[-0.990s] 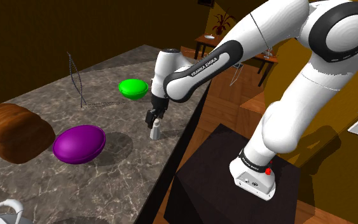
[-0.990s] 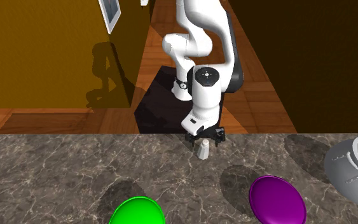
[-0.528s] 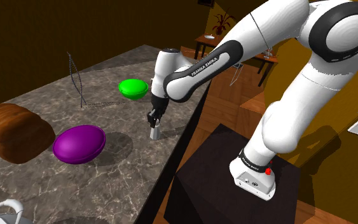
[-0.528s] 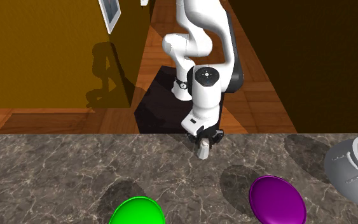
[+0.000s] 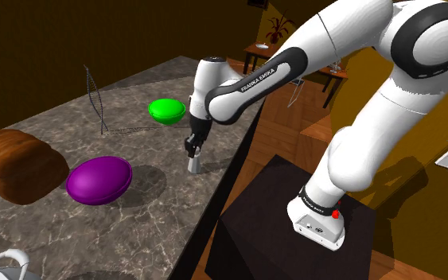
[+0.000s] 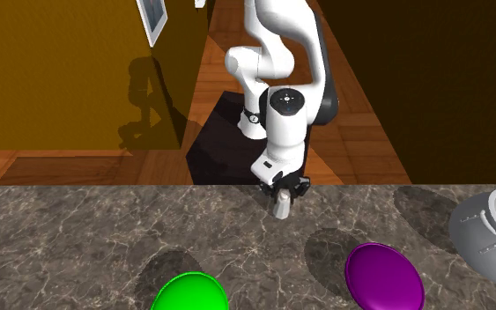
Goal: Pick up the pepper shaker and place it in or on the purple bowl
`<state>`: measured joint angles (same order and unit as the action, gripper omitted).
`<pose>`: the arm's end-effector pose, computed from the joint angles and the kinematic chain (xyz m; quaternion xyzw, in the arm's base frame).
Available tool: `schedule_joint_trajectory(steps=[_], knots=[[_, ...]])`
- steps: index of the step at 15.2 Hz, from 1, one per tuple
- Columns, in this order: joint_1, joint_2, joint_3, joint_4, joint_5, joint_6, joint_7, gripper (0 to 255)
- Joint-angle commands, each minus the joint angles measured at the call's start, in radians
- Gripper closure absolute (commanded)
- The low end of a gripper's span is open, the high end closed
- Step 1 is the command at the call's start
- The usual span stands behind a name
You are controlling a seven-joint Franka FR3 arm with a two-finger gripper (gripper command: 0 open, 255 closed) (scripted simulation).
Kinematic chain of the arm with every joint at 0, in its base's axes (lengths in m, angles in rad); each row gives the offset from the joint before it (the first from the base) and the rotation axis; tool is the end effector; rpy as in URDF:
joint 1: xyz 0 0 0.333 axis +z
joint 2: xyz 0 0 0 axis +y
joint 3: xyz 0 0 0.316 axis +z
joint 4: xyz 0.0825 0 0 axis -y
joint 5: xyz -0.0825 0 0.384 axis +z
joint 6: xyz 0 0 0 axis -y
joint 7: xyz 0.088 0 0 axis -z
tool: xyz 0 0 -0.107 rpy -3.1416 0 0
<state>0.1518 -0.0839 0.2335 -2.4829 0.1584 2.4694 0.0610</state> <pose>0.4372 0.1764 0.3261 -0.9934 -0.1014 -0.0245 0.0483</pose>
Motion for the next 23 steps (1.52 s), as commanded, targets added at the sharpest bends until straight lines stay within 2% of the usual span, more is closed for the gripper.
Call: schedule_joint_trajectory(steps=[1, 23], knots=[[0.000, -0.020, 0.000, 0.010, 0.001, -0.029, 0.002, 255], [-0.003, -0.183, -0.019, 0.166, 0.003, -0.347, 0.013, 255]])
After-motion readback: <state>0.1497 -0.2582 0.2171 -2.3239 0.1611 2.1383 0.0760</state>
